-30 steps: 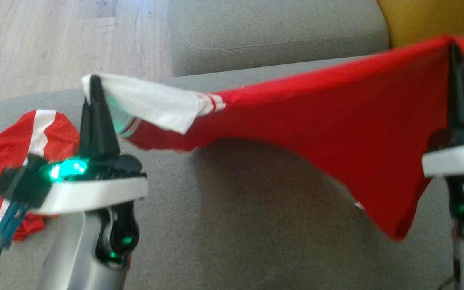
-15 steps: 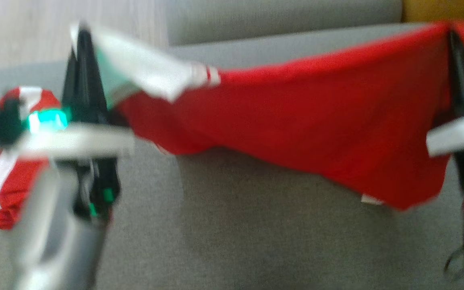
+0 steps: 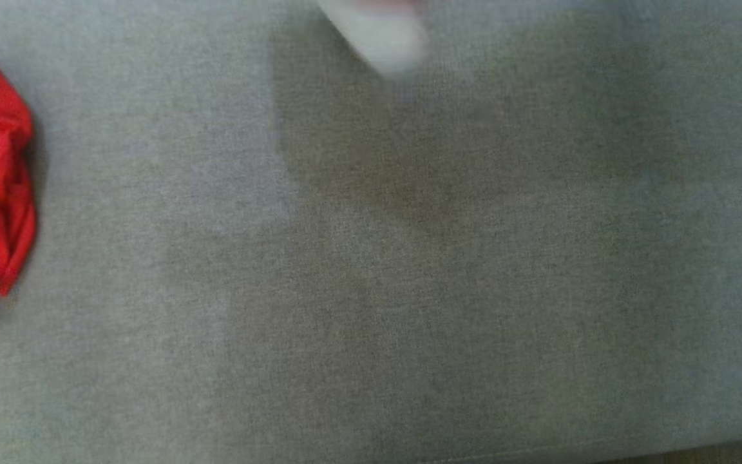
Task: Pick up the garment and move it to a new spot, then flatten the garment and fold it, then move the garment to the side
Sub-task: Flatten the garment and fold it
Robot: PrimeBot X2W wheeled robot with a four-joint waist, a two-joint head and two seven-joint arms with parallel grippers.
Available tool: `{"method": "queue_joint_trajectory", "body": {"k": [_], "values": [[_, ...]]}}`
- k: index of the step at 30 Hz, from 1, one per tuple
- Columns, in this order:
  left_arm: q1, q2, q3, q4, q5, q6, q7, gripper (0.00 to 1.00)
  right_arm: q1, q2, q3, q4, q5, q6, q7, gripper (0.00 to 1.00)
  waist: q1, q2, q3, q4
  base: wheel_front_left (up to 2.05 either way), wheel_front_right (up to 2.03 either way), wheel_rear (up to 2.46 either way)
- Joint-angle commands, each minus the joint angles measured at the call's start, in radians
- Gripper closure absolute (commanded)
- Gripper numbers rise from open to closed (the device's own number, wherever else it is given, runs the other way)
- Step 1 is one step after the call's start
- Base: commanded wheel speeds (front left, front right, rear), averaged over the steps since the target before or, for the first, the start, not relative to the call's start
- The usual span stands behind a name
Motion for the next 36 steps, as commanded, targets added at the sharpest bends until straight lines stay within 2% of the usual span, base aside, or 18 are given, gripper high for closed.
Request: {"method": "queue_joint_trajectory", "body": {"k": [1, 5, 9, 16, 21, 24, 28, 34, 35, 36], "values": [[-0.106, 0.059, 0.035, 0.007, 0.018, -0.005, -0.053, 1.00, -0.077, 0.026, -0.020, 0.030, -0.031, -0.001, -0.068, 1.00, -0.0007, 0.0001, 0.017, -0.006, 0.00, 0.00, 0.00], [-0.236, 0.045, 0.014, 0.122, 0.039, -0.048, -0.137, 1.00, -0.184, 0.052, -0.052, 0.186, -0.074, -0.001, -0.200, 1.00, -0.0007, 0.0001, 0.026, 0.008, 0.00, 0.00, 0.00], [-0.239, 0.012, -0.036, 0.215, 0.037, -0.087, -0.160, 1.00, -0.171, 0.053, -0.033, 0.317, -0.084, -0.001, -0.244, 1.00, -0.0007, 0.0001, 0.042, 0.032, 0.00, 0.00, 0.00], [-0.082, -0.018, -0.103, 0.296, 0.023, -0.103, -0.191, 1.00, -0.045, 0.043, 0.066, 0.477, -0.055, -0.001, -0.260, 1.00, -0.0007, 0.0001, 0.042, 0.073, 0.00, 0.00, 0.00], [0.144, -0.012, -0.174, 0.281, 0.011, -0.104, -0.201, 1.00, 0.108, 0.038, 0.206, 0.571, 0.048, -0.001, -0.199, 1.00, -0.0007, 0.0001, -0.013, 0.098, 0.00, 0.00, 0.00], [0.293, 0.022, -0.233, 0.251, 0.015, -0.104, -0.202, 1.00, 0.208, 0.013, 0.308, 0.568, 0.130, -0.001, -0.149, 1.00, -0.0007, 0.0001, -0.060, 0.104, 0.00, 0.00, 0.00], [0.482, 0.082, -0.304, 0.196, -0.003, -0.104, -0.202, 1.00, 0.331, -0.058, 0.429, 0.504, 0.247, -0.001, -0.095, 1.00, -0.0007, 0.0001, -0.130, 0.110, 0.00, 0.00, 0.00], [0.726, 0.193, -0.434, 0.070, -0.051, -0.104, -0.163, 1.00, 0.493, -0.193, 0.584, 0.341, 0.430, -0.001, -0.011, 1.00, -0.0007, 0.0001, -0.237, 0.116, 0.00, 0.00, 0.00], [0.789, 0.228, -0.461, 0.016, -0.068, -0.104, -0.136, 1.00, 0.541, -0.244, 0.626, 0.288, 0.480, -0.001, 0.011, 1.00, -0.0007, 0.0001, -0.265, 0.123, 0.00, 0.00, 0.00], [0.819, 0.243, -0.471, -0.014, -0.081, -0.104, -0.121, 1.00, 0.563, -0.268, 0.644, 0.263, 0.503, -0.001, 0.021, 1.00, -0.0007, 0.0001, -0.278, 0.128, 0.00, 0.00, 0.00]]}}
